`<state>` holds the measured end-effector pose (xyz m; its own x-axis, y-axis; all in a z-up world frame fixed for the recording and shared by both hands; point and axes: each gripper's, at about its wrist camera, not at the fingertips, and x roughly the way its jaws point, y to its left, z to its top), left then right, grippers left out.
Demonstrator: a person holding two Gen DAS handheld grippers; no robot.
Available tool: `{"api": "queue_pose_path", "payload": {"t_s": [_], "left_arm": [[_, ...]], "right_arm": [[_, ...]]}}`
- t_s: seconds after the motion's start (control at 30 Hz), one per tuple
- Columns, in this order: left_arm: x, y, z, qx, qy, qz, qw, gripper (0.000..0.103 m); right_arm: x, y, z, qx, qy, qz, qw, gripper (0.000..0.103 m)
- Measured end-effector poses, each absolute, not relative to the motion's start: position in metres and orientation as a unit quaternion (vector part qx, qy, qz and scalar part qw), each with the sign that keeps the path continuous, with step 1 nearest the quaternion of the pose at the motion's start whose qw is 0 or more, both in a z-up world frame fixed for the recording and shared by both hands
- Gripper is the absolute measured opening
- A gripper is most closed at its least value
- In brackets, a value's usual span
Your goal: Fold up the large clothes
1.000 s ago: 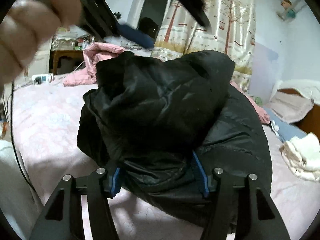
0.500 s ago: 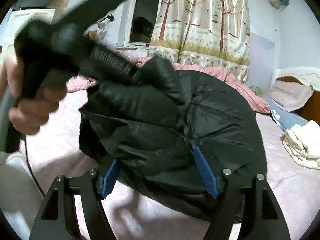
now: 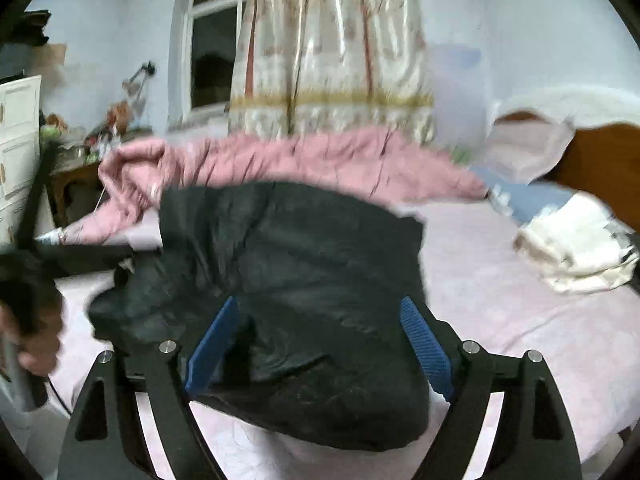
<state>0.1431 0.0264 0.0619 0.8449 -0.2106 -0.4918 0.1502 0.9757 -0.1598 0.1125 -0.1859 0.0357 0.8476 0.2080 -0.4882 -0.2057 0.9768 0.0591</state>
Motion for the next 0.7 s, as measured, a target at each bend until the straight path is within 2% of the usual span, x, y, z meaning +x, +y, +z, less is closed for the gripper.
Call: {"api": "queue_pose_path", "payload": {"t_s": [0.03, 0.07, 0.2, 0.33, 0.43, 0.5, 0.6, 0.7], "left_arm": [[0.134, 0.023, 0.073, -0.059, 0.233, -0.105, 0.965, 0.071], [0.128, 0.018, 0.081, -0.057, 0.21, -0.108, 0.97, 0.077], [0.126, -0.015, 0.096, -0.017, 0.21, -0.152, 0.966, 0.078], [0.154, -0.043, 0.066, 0.06, 0.268, -0.04, 0.961, 0.079], [0.169, -0.021, 0.032, 0.031, 0.297, 0.02, 0.954, 0.08], [0.169, -0.003, 0.016, 0.0, 0.308, 0.032, 0.951, 0.082], [0.16, 0.01, 0.004, -0.009, 0.298, 0.061, 0.953, 0.085], [0.157, 0.015, -0.004, -0.009, 0.29, 0.072, 0.954, 0.093]], "right_arm": [[0.119, -0.187, 0.028, 0.018, 0.273, 0.124, 0.954, 0.086], [0.122, -0.187, 0.023, 0.026, 0.282, 0.132, 0.95, 0.086], [0.125, -0.175, 0.016, 0.0, 0.279, 0.148, 0.949, 0.087], [0.119, -0.175, 0.018, 0.001, 0.268, 0.161, 0.95, 0.087], [0.117, -0.193, 0.021, 0.027, 0.256, 0.124, 0.958, 0.088], [0.12, -0.206, 0.023, 0.043, 0.254, 0.107, 0.96, 0.092], [0.128, -0.221, 0.02, 0.06, 0.267, 0.092, 0.957, 0.092], [0.139, -0.229, 0.016, 0.079, 0.281, 0.092, 0.952, 0.093]]}}
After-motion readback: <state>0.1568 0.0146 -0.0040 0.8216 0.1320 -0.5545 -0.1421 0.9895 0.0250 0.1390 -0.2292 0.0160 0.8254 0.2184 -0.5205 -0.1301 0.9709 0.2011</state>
